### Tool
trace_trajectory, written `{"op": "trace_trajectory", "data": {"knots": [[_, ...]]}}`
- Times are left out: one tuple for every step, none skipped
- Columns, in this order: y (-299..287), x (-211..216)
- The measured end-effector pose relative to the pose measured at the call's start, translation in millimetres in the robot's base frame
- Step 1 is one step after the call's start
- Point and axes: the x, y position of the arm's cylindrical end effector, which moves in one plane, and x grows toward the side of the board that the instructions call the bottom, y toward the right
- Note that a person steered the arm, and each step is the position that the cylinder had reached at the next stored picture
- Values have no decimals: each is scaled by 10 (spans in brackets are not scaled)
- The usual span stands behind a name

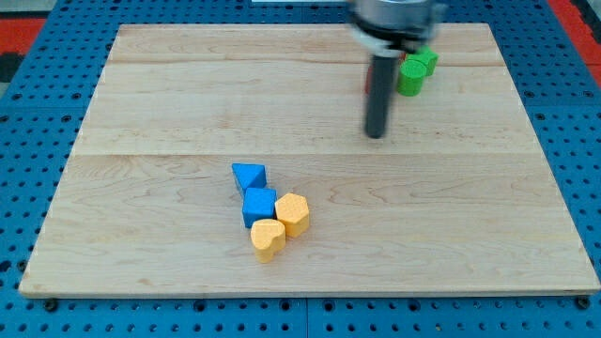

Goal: Move the red star vertical above the blue triangle

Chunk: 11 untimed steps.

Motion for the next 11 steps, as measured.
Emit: {"op": "trace_trajectory", "data": {"knots": [[1079, -685], [1005, -1655], [149, -2017], [-648, -2038], [-317, -2185], [92, -2022], [-144, -1805], [-828, -1710], [-1000, -1641], [-516, -1510], [-1079, -1349]]}}
